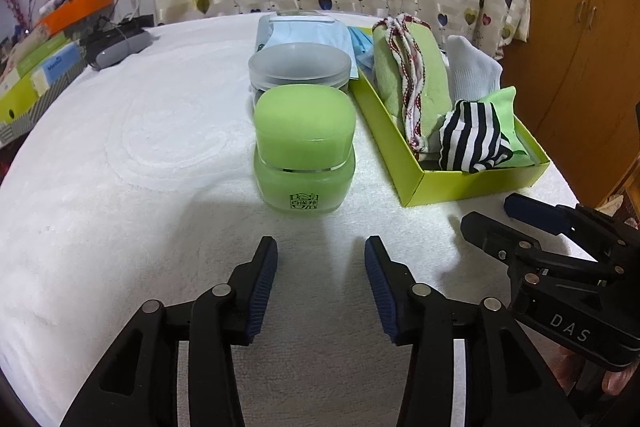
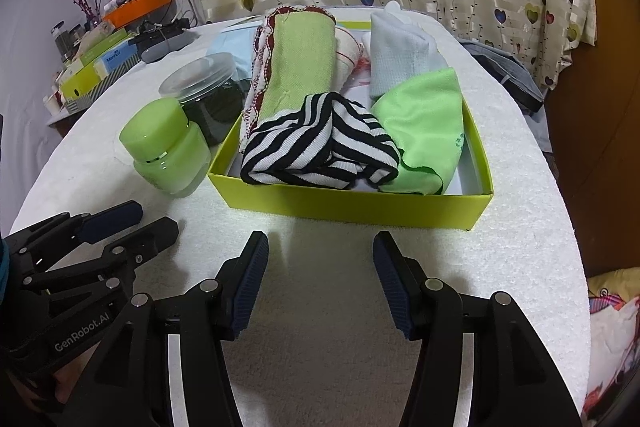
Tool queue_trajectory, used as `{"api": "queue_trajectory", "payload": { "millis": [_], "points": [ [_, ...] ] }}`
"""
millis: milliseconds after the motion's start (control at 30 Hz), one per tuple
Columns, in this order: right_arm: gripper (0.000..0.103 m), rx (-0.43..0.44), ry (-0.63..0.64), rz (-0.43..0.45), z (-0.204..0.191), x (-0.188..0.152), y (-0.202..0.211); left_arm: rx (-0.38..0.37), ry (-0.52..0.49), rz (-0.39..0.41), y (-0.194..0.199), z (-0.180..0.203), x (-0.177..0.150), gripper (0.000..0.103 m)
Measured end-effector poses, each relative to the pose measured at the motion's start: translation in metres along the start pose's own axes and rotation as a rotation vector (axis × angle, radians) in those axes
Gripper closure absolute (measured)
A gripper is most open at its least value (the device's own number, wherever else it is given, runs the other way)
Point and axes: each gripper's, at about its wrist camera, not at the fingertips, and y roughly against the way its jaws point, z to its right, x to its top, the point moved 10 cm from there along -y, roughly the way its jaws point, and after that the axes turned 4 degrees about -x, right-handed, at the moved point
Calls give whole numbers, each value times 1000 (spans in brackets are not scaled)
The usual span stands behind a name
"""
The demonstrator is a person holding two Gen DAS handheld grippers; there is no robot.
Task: Organize soft objects
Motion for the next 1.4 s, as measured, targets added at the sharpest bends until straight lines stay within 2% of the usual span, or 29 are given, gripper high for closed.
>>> {"api": "queue_trajectory", "payload": {
  "millis": [433, 1400],
  "points": [
    [44, -18, 26, 9, -3, 0, -3, 17, -40, 0, -4, 3, 0, 48],
    [43, -4, 16, 14, -3, -2, -2, 10, -38, -1, -5, 4, 0, 46]
  ]
}}
